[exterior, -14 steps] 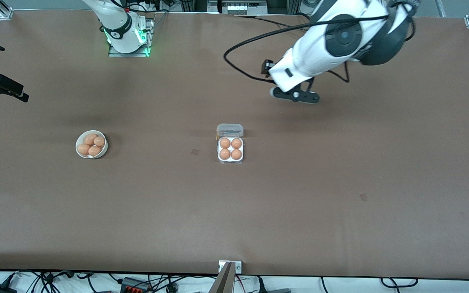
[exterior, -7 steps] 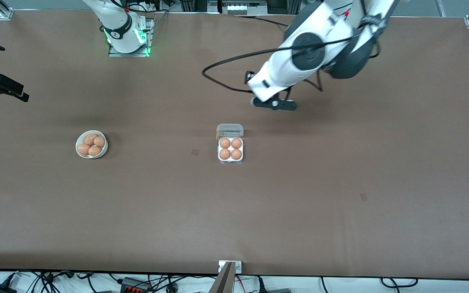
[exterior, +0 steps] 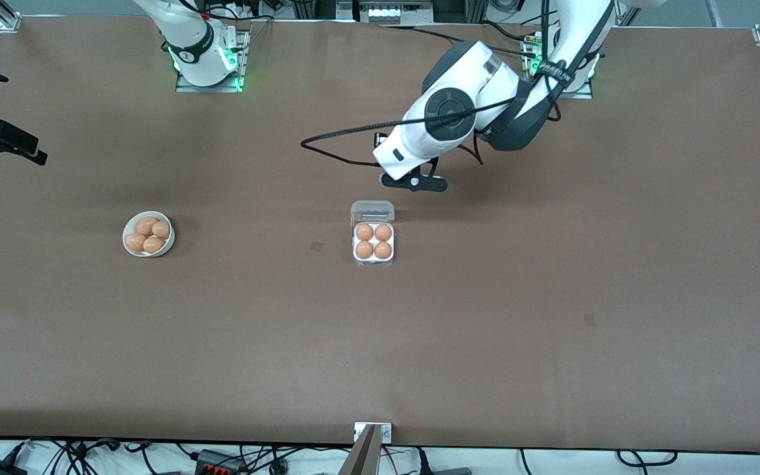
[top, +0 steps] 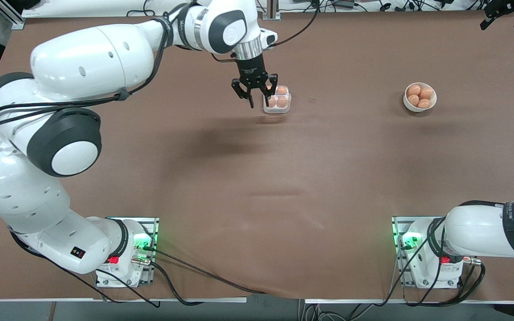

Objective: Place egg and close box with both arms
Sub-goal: 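Move the left gripper toward the open carton lid, then lower the left gripper to the edge of the clear lid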

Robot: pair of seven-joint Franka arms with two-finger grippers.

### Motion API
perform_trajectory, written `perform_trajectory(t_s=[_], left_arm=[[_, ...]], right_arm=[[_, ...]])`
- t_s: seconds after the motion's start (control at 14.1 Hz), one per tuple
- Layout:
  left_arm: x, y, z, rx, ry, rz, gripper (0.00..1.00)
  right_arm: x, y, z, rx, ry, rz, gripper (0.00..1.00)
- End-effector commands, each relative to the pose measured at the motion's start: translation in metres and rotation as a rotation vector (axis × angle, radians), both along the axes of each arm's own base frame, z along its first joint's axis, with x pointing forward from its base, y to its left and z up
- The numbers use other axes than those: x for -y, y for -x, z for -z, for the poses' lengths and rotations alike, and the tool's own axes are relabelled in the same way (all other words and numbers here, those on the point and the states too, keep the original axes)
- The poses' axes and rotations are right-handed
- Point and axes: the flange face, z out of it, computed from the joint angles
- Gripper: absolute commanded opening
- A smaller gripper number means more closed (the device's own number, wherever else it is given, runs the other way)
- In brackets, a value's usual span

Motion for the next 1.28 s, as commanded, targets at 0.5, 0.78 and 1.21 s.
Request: perform_trajectory(t_s=[0.5, 0.78, 1.21], left_arm=[[0.044, 0.015, 0.050, 0.087, -0.049, 0.090, 0.06], [0.060, 0.001, 0.061, 0.091, -0.031, 0.090, 0.01], [0.066, -0.007, 0.089, 0.102, -0.059, 0.114, 0.01]], right_arm=[[0.003, 0.002, -0.004, -0.004, -0.013, 0.018, 1.00], [0.004, 0.002, -0.004, -0.004, -0.013, 0.019, 1.00], [0.007, 0.002, -0.003, -0.005, -0.014, 0.025, 1.00]])
